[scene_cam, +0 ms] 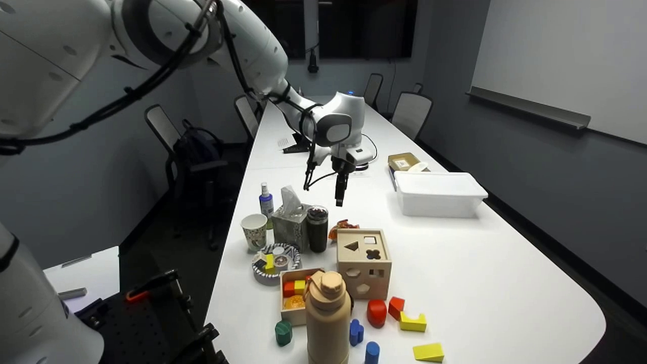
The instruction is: Move the orange packet forward
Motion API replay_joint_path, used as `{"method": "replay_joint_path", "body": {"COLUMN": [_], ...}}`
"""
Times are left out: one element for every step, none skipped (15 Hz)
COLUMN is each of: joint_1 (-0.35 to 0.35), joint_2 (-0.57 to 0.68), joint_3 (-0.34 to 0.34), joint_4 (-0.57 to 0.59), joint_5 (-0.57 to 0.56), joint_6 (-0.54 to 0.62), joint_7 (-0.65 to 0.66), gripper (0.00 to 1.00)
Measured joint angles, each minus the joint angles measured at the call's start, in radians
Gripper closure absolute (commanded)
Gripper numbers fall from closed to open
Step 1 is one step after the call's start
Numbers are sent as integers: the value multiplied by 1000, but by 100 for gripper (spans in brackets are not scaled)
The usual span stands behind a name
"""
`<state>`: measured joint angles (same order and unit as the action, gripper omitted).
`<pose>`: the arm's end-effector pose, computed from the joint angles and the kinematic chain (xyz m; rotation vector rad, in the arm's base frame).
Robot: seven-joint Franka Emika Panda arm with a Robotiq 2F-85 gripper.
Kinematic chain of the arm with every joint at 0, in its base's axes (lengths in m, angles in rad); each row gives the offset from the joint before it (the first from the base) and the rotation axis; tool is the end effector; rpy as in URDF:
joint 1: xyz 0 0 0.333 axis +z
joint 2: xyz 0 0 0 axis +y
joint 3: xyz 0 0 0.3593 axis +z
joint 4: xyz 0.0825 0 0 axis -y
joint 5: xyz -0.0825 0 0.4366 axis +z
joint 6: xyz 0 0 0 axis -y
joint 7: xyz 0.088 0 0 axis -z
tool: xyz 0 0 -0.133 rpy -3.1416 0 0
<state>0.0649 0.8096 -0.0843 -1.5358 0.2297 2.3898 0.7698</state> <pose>0.7814 0.0000 0.1476 -2.7111 1.3531 -0.0141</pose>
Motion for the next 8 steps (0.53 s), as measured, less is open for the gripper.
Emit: {"method": "replay_joint_path", "body": {"joint_1": [6,12,18,24,29,35,40,45], "joint_2": [-45,-90,-134,-178,-220,-265,-308,-351], "joint_3": [0,0,0,0,1,1,2,2], "joint_4": [-47,-96,-146,-197,-248,-302,-354,-406], "joint_5": [-16,-31,-45,-57,-69,-78,-88,-102], "joint_6": [-2,-3,-4,-4,-4,-4,-4,-4], "joint_7": [-22,-43,-65,-86,-106,-125,-141,-154], "gripper": [0,0,0,0,0,0,0,0]}}
